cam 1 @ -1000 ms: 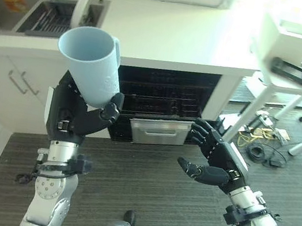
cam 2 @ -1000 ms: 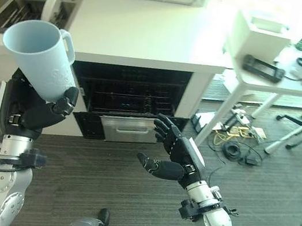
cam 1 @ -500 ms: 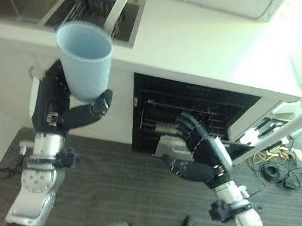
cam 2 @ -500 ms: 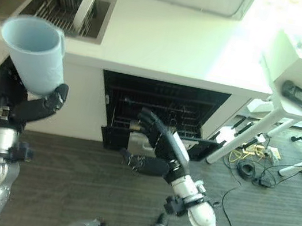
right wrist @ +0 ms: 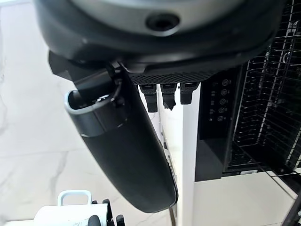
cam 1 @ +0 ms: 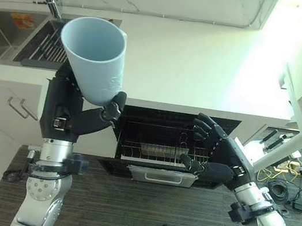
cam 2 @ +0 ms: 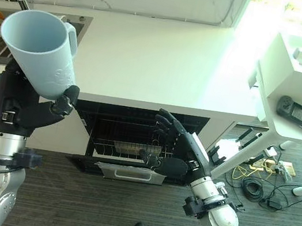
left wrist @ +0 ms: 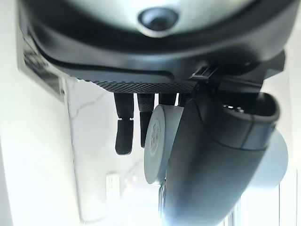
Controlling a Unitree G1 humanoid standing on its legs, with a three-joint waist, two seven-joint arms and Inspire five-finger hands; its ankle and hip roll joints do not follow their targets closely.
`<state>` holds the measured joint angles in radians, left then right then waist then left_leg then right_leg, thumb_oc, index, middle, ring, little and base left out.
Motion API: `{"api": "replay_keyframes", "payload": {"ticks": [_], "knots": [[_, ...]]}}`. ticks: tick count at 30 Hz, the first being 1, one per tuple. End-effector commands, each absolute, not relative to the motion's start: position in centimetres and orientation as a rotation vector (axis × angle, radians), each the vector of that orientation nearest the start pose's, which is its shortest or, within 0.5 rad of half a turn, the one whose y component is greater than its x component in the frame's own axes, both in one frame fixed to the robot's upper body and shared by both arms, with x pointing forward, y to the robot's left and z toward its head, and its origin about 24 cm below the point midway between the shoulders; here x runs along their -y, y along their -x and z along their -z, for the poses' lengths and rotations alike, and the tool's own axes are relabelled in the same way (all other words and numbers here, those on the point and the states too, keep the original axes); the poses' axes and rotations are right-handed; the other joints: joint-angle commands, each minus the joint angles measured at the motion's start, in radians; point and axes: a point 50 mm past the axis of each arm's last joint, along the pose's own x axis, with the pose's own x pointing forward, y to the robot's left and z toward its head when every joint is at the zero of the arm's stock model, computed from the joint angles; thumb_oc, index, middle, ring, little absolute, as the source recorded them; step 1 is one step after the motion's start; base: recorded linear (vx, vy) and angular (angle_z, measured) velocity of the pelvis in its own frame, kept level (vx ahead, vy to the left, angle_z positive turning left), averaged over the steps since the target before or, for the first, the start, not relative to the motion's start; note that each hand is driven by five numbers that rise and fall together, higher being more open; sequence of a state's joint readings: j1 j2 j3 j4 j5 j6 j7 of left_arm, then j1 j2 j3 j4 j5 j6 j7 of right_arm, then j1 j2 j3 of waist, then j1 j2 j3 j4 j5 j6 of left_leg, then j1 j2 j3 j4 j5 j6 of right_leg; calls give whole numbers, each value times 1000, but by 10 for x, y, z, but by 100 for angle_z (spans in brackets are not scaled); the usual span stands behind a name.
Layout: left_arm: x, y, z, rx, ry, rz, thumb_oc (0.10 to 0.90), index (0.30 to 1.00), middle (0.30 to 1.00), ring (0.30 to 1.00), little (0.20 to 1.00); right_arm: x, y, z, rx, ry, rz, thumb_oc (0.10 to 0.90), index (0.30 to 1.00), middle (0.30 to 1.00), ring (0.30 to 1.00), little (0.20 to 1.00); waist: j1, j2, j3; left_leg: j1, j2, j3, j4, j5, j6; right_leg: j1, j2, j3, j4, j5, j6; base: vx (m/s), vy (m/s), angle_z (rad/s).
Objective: Place the dishes in the dishwasher.
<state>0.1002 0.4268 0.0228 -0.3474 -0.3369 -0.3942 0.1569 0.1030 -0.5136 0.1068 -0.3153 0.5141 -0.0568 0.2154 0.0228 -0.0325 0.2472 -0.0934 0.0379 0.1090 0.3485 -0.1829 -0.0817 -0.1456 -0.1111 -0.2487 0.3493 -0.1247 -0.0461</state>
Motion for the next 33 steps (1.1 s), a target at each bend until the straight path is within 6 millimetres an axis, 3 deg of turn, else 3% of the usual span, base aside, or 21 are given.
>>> {"api": "replay_keyframes", "payload": {"ticks": [1,10,21,22,23,24,25,27,29,30,33], "knots": [[-210,-202,-182,874,-24,-18,400,300,300,300,300,170,-220,-133,381,-38,-469,800,900,900,900,900,-9,29,-86,-35,28,6,-48,50,27,19,-17,43,-49,0,142,95,77,5],[-200,-214,-189,896,-41,-5,400,300,300,300,300,170,-219,-146,443,-60,-482,800,900,900,900,900,-26,23,-116,-40,36,13,-48,20,36,49,-36,-2,-49,-27,143,61,110,-4],[-198,-224,-182,846,-111,-30,400,300,300,300,300,166,-229,-157,492,-156,-448,800,900,900,900,900,6,7,-125,-13,-5,10,-48,-22,77,73,-57,-45,-49,-12,164,69,98,-1],[-200,-224,-181,839,-119,-28,400,300,300,300,300,168,-230,-159,502,-182,-437,800,900,900,900,900,8,9,-117,-6,-10,-5,-48,-28,88,111,-39,-50,-49,9,167,117,136,-5],[-200,-223,-182,854,-130,-34,400,300,300,300,300,169,-229,-161,527,-195,-437,800,900,900,900,900,5,17,-109,-10,-11,-28,-48,-20,100,127,-21,-56,-49,82,176,100,102,4],[-200,-220,-182,884,-159,-42,400,300,300,300,300,170,-227,-164,551,-214,-450,800,900,900,900,900,-3,26,-94,-6,-14,-64,-48,-13,110,123,-3,-22,-49,135,178,31,4,11],[-198,-219,-183,914,-198,-45,400,300,300,300,300,171,-226,-166,571,-236,-461,800,900,900,900,900,-6,25,-81,-10,-18,-85,-48,-8,114,107,-10,10,-49,148,172,0,-98,9],[-196,-224,-191,958,-245,-56,400,300,300,300,300,170,-227,-169,605,-244,-460,800,900,900,900,900,0,3,-65,-21,-25,-89,-48,4,105,69,-74,41,-49,110,169,-26,-255,2],[-198,-230,-199,977,-260,-84,400,300,300,300,300,161,-230,-174,633,-247,-486,800,900,900,900,900,8,-16,-57,-16,-21,-71,-48,-9,96,19,-141,44,-49,179,201,-21,-363,-10],[-198,-233,-200,977,-264,-110,400,300,300,300,300,157,-233,-178,629,-252,-498,800,900,900,900,900,7,-19,-66,-8,-1,-58,-48,-18,88,-10,-139,64,-49,115,215,40,-352,-28],[-193,-234,-199,977,-253,-143,400,300,300,300,300,157,-241,-184,602,-263,-495,800,900,900,900,900,14,-15,-98,-5,57,-1,-48,-21,65,-9,-136,25,-49,63,214,43,-248,-24]]}}
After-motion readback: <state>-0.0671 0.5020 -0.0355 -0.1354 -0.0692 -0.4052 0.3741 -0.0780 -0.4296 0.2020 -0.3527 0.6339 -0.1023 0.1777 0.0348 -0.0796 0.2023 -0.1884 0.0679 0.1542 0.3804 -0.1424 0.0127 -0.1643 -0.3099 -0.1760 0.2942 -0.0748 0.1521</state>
